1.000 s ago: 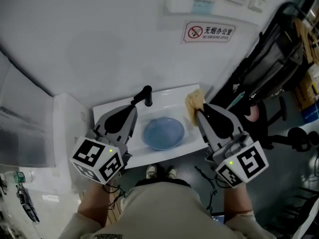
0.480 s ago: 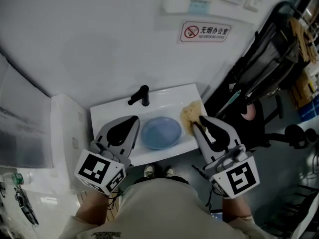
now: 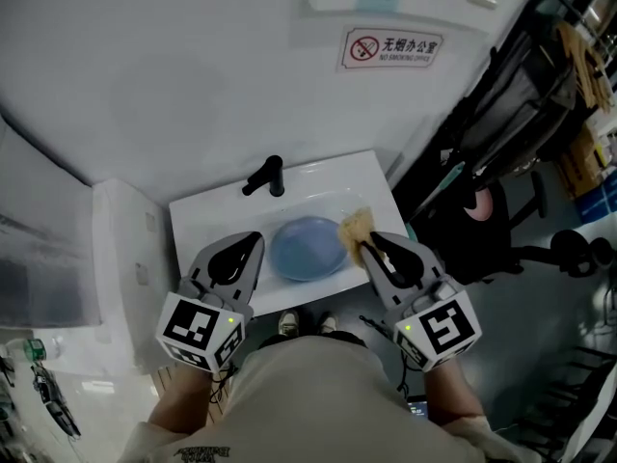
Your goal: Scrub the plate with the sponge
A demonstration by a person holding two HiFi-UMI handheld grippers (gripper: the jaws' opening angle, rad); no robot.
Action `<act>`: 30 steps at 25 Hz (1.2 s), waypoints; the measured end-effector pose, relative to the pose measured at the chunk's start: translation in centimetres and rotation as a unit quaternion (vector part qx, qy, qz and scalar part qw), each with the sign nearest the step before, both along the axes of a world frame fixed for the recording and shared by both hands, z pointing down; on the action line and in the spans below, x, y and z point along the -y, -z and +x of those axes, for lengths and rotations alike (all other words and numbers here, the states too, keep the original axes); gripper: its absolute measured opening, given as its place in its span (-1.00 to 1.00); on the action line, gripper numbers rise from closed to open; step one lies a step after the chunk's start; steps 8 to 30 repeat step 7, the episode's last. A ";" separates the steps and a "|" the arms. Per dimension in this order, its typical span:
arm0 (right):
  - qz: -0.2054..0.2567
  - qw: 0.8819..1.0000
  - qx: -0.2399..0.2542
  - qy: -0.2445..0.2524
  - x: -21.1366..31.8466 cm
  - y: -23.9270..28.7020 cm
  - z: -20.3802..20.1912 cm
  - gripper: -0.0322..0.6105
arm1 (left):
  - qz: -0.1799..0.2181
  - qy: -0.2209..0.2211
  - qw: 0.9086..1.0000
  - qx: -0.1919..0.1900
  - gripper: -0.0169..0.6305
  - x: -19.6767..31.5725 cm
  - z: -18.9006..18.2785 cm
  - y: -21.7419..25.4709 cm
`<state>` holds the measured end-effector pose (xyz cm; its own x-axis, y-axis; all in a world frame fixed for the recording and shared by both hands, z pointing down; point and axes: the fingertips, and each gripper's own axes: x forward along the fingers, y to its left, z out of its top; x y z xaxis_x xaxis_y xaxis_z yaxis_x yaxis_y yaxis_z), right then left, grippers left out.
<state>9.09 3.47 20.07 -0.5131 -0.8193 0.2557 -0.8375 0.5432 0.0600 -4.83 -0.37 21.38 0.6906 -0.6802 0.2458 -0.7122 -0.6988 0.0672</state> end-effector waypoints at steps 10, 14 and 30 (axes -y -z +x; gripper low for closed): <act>0.004 1.000 0.007 0.004 0.2 0.1 -0.4 -0.71 | 0.012 -0.004 1.000 -0.001 -0.93 0.4 0.4 0.7; 0.004 1.000 0.007 0.004 0.2 0.1 -0.4 -0.71 | 0.012 -0.004 1.000 -0.001 -0.93 0.4 0.4 0.7; 0.004 1.000 0.007 0.004 0.2 0.1 -0.4 -0.71 | 0.012 -0.004 1.000 -0.001 -0.93 0.4 0.4 0.7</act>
